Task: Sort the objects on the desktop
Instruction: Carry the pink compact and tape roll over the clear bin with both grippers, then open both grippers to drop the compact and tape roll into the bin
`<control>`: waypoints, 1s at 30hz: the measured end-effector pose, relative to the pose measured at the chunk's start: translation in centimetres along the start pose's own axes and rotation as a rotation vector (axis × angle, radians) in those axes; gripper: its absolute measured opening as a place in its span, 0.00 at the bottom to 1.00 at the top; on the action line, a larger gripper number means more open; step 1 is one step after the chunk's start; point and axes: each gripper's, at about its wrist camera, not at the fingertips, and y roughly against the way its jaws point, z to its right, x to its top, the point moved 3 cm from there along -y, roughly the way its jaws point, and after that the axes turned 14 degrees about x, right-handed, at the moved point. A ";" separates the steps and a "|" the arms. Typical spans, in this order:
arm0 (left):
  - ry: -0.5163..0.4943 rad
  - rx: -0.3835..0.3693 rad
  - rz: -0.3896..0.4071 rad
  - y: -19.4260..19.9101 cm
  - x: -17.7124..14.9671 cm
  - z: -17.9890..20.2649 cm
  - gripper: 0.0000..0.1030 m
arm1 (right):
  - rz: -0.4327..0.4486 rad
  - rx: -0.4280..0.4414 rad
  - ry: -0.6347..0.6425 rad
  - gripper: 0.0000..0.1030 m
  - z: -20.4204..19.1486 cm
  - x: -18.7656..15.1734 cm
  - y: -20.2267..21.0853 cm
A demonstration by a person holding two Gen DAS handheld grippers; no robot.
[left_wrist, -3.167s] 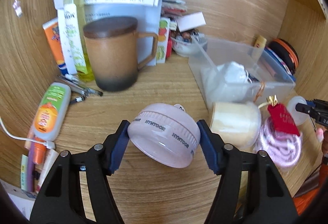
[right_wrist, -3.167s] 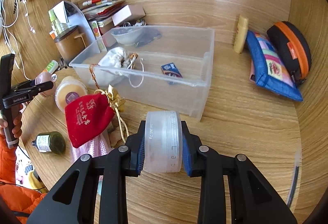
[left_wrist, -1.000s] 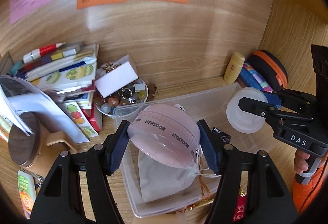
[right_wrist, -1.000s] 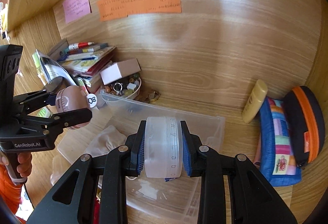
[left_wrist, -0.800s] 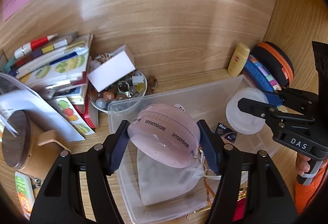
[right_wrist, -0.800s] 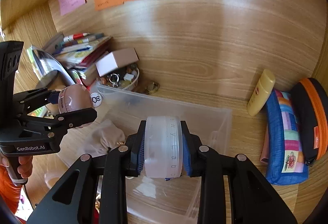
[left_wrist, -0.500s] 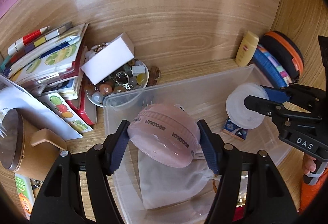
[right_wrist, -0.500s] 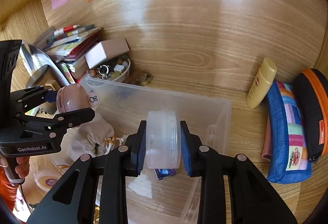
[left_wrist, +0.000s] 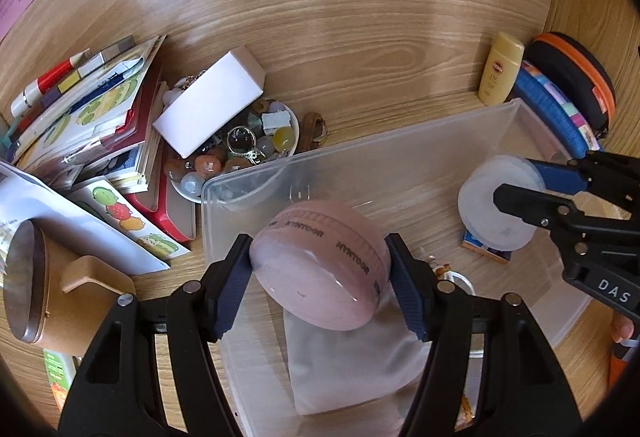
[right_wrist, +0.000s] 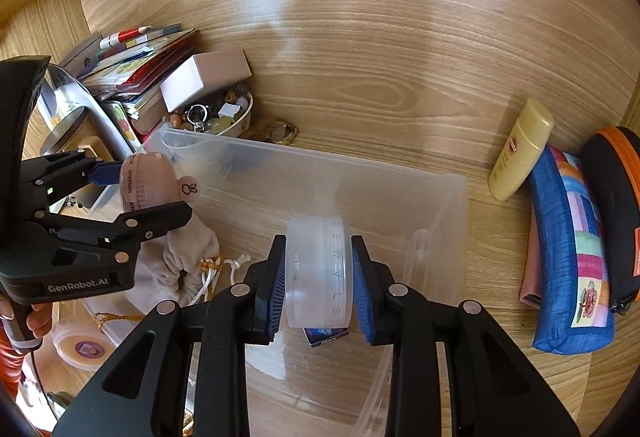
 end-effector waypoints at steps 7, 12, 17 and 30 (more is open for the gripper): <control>-0.018 0.009 -0.024 -0.5 0.0 0.4 0.64 | -0.013 -0.011 0.002 0.28 -0.4 -0.2 -0.7; -0.040 0.023 -0.021 -0.4 -0.1 0.7 0.66 | -0.013 -0.015 0.013 0.28 -0.5 -0.4 -0.8; -0.057 0.026 -0.016 -0.4 -0.2 1.1 0.71 | -0.021 -0.010 0.014 0.30 -0.8 -0.6 -1.3; -0.049 0.035 -0.013 0.1 0.0 1.0 0.85 | 0.025 -0.004 0.040 0.60 -1.7 -0.6 -0.3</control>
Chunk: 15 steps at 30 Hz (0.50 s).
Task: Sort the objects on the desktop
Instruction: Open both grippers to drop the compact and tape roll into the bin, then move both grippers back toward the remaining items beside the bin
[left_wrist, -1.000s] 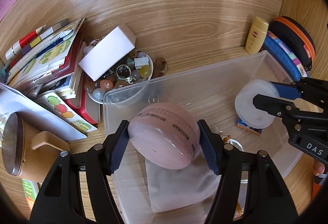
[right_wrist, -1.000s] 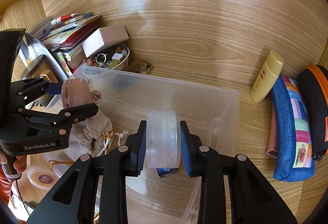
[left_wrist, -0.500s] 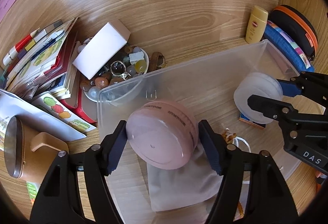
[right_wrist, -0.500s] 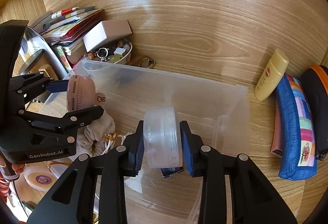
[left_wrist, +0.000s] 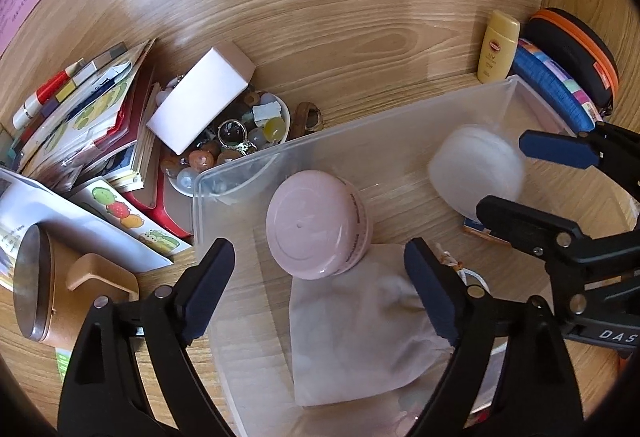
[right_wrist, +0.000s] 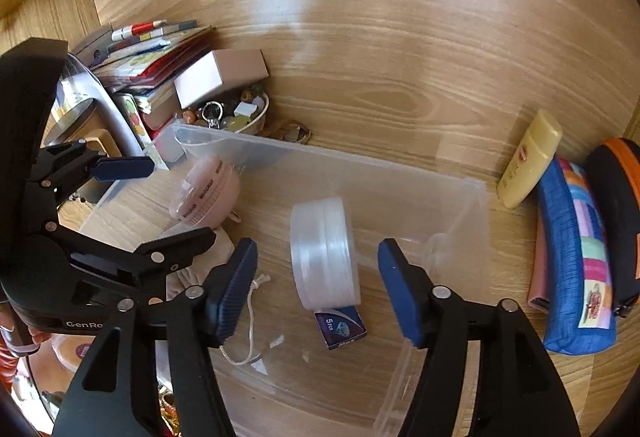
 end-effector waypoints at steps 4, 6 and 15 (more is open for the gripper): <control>0.005 0.007 0.021 1.0 0.2 -0.4 0.86 | 0.032 -0.001 0.004 0.69 -0.1 0.2 0.9; 0.011 0.009 0.029 1.5 0.2 -0.7 0.87 | 0.043 0.002 0.003 0.71 -0.1 0.4 1.3; 0.046 0.016 0.093 5.6 -0.7 -2.9 0.90 | 0.081 0.015 0.002 0.72 -0.4 1.4 3.5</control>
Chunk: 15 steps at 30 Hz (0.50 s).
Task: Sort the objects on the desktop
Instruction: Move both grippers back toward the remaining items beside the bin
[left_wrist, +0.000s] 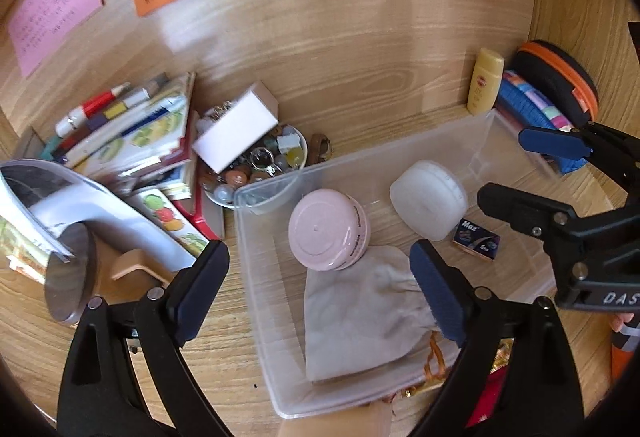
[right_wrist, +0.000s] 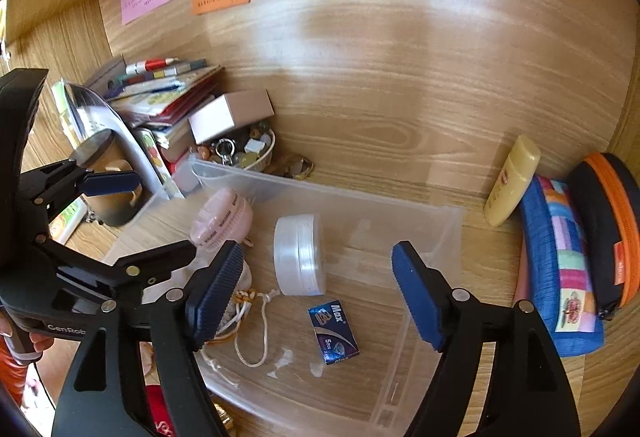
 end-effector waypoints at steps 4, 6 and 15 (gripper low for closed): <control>0.018 -0.002 0.041 1.8 0.0 -0.4 0.93 | 0.026 -0.022 0.022 0.73 -0.9 0.4 1.4; 0.025 -0.004 0.059 2.7 -0.3 -0.7 0.93 | 0.040 -0.031 0.028 0.74 -1.3 0.5 2.1; 0.043 -0.018 0.127 6.6 -1.3 -1.5 0.95 | 0.085 -0.012 -0.007 0.81 -2.2 0.2 5.5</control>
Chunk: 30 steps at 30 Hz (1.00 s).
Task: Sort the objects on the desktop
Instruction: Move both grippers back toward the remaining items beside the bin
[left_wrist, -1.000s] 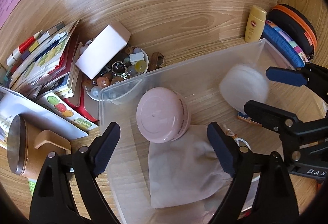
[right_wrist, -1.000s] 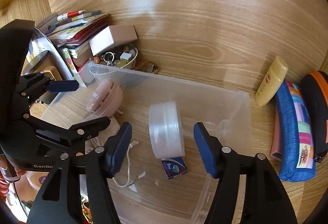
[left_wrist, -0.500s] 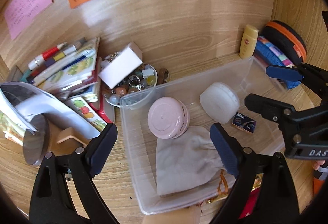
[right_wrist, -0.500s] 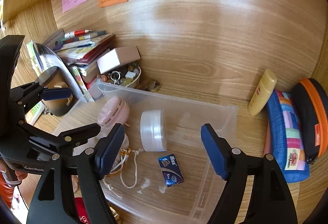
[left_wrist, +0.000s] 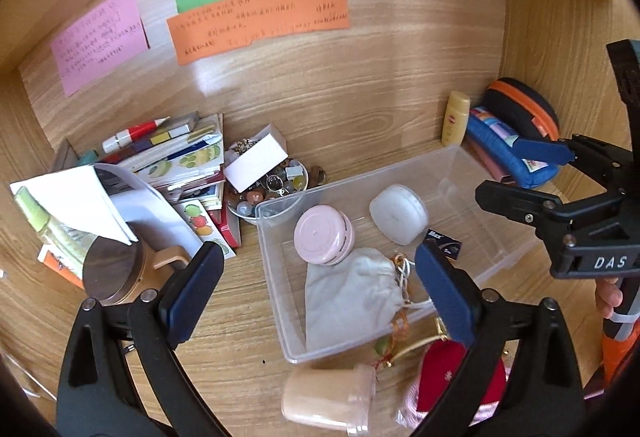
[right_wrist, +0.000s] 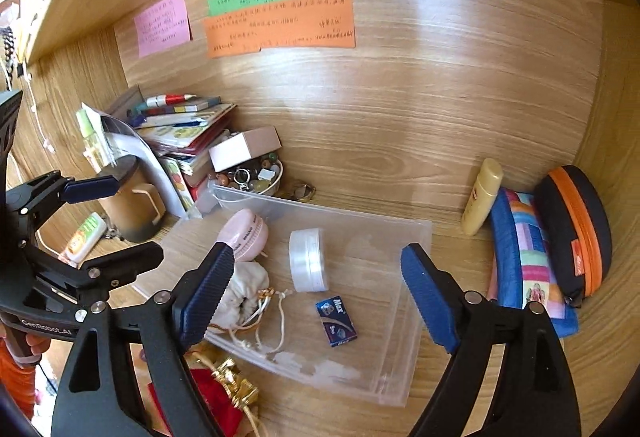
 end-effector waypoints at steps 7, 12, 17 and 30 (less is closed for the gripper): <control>0.020 0.008 0.043 2.7 -1.2 -1.1 0.96 | 0.020 0.016 -0.017 0.82 -1.3 -0.9 2.1; 0.041 0.013 0.055 3.8 -2.7 -2.0 0.98 | 0.043 0.037 -0.041 0.82 -1.9 -2.1 3.7; 0.045 0.016 0.040 3.9 -4.4 -2.5 0.98 | 0.054 0.066 -0.069 0.84 -2.2 -3.4 4.7; 0.099 0.006 -0.036 3.6 -7.9 -3.4 0.98 | 0.046 0.089 -0.057 0.84 -3.7 -6.3 5.9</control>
